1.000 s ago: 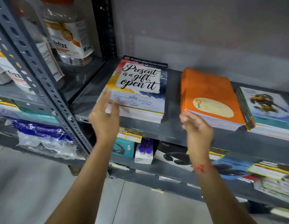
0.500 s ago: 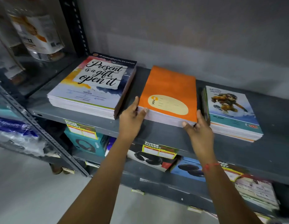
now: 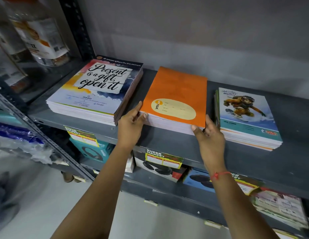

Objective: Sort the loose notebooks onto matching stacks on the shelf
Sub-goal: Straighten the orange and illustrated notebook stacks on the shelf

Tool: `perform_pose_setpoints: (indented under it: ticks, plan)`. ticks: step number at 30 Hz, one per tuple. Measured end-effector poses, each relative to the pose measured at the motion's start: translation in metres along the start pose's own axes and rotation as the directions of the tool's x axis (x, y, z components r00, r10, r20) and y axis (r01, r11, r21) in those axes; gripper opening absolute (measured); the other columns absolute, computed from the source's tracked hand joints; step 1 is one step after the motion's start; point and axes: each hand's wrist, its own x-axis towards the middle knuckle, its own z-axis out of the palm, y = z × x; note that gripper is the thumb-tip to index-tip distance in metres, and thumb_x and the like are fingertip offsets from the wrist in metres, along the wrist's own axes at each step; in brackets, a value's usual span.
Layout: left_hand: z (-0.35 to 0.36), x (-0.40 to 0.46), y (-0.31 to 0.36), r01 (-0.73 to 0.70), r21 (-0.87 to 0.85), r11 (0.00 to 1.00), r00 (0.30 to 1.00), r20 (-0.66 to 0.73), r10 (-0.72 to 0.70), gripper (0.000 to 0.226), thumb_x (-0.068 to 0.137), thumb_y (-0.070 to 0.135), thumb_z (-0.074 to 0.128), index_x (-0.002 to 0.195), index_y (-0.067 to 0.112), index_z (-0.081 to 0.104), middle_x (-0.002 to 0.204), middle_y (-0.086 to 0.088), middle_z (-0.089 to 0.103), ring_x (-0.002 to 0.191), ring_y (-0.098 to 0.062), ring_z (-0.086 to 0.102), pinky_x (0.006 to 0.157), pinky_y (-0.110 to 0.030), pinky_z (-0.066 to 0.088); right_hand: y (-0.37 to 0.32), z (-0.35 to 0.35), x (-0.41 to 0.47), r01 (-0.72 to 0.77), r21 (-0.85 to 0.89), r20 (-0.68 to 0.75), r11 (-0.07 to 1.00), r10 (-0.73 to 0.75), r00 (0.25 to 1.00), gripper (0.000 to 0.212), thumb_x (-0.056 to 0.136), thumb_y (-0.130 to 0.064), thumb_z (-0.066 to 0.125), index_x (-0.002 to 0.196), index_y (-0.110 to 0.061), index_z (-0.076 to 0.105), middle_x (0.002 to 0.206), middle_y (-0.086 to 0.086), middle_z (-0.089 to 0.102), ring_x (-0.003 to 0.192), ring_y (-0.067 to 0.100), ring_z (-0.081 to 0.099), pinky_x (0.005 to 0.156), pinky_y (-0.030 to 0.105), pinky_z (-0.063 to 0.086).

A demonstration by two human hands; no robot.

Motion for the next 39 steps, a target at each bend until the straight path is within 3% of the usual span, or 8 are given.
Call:
perform_pose_setpoints:
  ticks: [4, 9, 12, 16, 22, 27, 32, 39]
  plan:
    - [0.000, 0.000, 0.002, 0.015, -0.030, 0.999, 1.000, 0.005, -0.015, 0.045, 0.090, 0.020, 0.056, 0.134, 0.019, 0.046, 0.125, 0.000, 0.060, 0.108, -0.007, 0.051, 0.101, -0.026, 0.041, 0.008, 0.001, 0.002, 0.026, -0.065, -0.017, 0.998, -0.027, 0.999, 0.066, 0.084, -0.024, 0.065, 0.143, -0.021, 0.035, 0.097, -0.044, 0.052, 0.082, -0.030, 0.052, 0.086, 0.005, 0.039]
    - [0.000, -0.001, 0.004, 0.020, -0.077, 0.997, 1.000, 0.001, -0.020, 0.045, 0.089, 0.015, 0.057, 0.132, 0.018, 0.047, 0.116, 0.014, 0.053, 0.102, 0.001, 0.049, 0.087, -0.003, 0.038, 0.007, 0.003, 0.000, 0.060, -0.111, -0.053, 0.992, -0.066, 0.996, 0.065, 0.085, -0.024, 0.064, 0.143, -0.018, 0.035, 0.122, -0.007, 0.062, 0.101, -0.002, 0.059, 0.082, -0.001, 0.040]
    - [-0.001, -0.003, 0.005, 0.033, -0.078, 0.996, 0.999, 0.005, -0.033, 0.043, 0.088, 0.014, 0.058, 0.130, 0.018, 0.050, 0.122, 0.006, 0.058, 0.105, -0.007, 0.054, 0.101, -0.024, 0.043, 0.008, 0.004, 0.001, 0.071, -0.132, -0.063, 0.989, -0.080, 0.995, 0.064, 0.085, -0.022, 0.064, 0.143, -0.016, 0.036, 0.118, 0.000, 0.064, 0.094, -0.013, 0.050, 0.065, -0.014, 0.032]
    - [0.000, -0.004, 0.006, 0.044, -0.066, 0.997, 0.999, -0.020, -0.046, 0.042, 0.088, 0.015, 0.059, 0.129, 0.021, 0.051, 0.124, 0.001, 0.063, 0.108, -0.022, 0.061, 0.100, -0.044, 0.047, 0.008, 0.003, 0.000, 0.069, -0.126, -0.057, 0.990, -0.077, 0.995, 0.064, 0.086, -0.024, 0.063, 0.143, -0.018, 0.036, 0.117, 0.007, 0.068, 0.107, 0.017, 0.054, 0.077, 0.003, 0.044]
    - [0.002, -0.002, 0.001, 0.022, -0.049, 0.999, 0.999, -0.042, -0.024, 0.042, 0.087, 0.015, 0.060, 0.128, 0.020, 0.052, 0.113, 0.014, 0.058, 0.086, 0.015, 0.051, 0.089, -0.009, 0.044, -0.002, 0.000, -0.001, 0.019, -0.095, 0.003, 0.995, -0.019, 1.000, 0.062, 0.087, -0.023, 0.061, 0.143, -0.018, 0.036, 0.119, -0.010, 0.059, 0.117, 0.011, 0.054, 0.100, 0.020, 0.038]
    - [0.013, -0.028, 0.016, -0.241, 0.086, 0.967, 0.942, -0.221, 0.255, 0.046, 0.088, 0.008, 0.058, 0.132, 0.006, 0.045, 0.142, -0.010, 0.044, 0.134, -0.019, 0.038, 0.110, -0.023, 0.032, -0.003, -0.037, -0.019, 0.099, -0.086, -0.206, 0.991, -0.115, 0.972, 0.049, 0.084, -0.018, 0.066, 0.131, -0.013, 0.054, 0.113, -0.009, 0.066, 0.101, 0.002, 0.062, 0.097, 0.022, 0.045]
    - [0.086, -0.066, 0.056, -0.504, 0.057, 0.862, 0.860, 0.130, 0.494, 0.050, 0.084, 0.014, 0.060, 0.130, 0.004, 0.047, 0.134, -0.016, 0.051, 0.127, -0.024, 0.045, 0.104, -0.027, 0.039, 0.016, -0.125, -0.009, 0.138, 0.066, -0.572, 0.988, -0.076, 0.817, 0.047, 0.079, 0.003, 0.066, 0.124, -0.004, 0.054, 0.103, 0.006, 0.058, 0.087, -0.003, 0.059, 0.080, 0.009, 0.049]
    - [0.163, -0.079, 0.072, -0.183, 0.046, 0.982, 0.922, 0.355, 0.155, 0.057, 0.093, 0.014, 0.050, 0.144, 0.011, 0.025, 0.149, -0.012, 0.037, 0.135, -0.026, 0.037, 0.111, -0.039, 0.036, 0.031, -0.177, 0.014, -0.136, -0.150, -0.212, 0.979, 0.103, 0.972, 0.084, 0.076, -0.024, 0.074, 0.146, -0.017, 0.028, 0.148, 0.001, 0.041, 0.131, 0.016, 0.045, 0.111, 0.041, 0.036]
